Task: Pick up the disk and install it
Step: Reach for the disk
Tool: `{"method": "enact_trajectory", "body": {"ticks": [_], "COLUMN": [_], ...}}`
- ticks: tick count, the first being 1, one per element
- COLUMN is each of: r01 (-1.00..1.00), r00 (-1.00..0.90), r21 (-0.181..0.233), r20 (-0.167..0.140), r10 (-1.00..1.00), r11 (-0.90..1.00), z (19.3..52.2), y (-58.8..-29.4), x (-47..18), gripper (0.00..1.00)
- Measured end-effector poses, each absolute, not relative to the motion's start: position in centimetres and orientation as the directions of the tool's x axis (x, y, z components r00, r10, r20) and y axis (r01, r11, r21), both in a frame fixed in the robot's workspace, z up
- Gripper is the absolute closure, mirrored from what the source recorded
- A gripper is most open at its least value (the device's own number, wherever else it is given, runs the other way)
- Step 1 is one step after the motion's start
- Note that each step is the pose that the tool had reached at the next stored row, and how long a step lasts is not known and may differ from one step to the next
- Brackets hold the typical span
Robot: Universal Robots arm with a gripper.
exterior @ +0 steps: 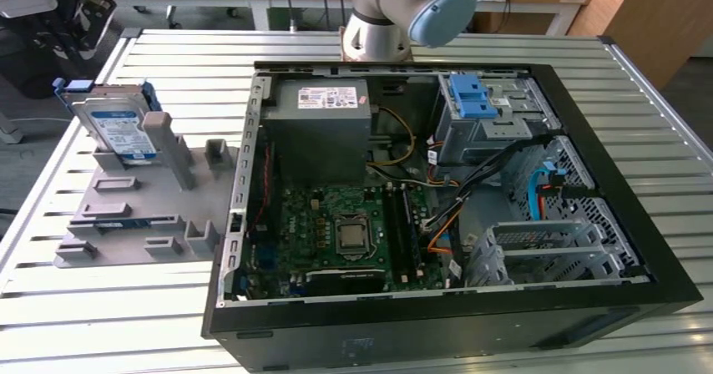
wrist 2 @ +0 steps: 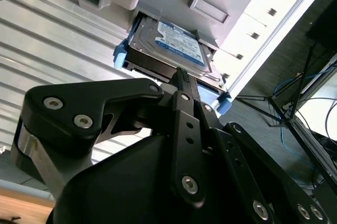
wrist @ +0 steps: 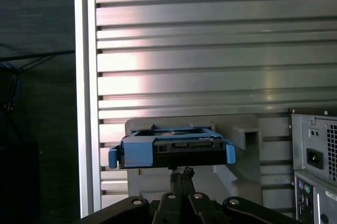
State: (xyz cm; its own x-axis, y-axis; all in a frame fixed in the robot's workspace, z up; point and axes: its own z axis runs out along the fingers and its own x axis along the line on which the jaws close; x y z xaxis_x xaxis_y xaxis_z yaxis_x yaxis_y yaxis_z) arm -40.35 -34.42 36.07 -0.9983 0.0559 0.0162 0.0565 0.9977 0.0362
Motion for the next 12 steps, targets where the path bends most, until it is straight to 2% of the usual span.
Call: {"method": "enact_trajectory", "body": {"ticks": [12], "r01": [0.056], "r00": [-0.998], "r21": [0.036], "r20": [0.016], "r10": [0.056], "r11": [0.998], "z": [36.0], "y": [-33.7], "x": [-42.4], "gripper": [0.89]}}
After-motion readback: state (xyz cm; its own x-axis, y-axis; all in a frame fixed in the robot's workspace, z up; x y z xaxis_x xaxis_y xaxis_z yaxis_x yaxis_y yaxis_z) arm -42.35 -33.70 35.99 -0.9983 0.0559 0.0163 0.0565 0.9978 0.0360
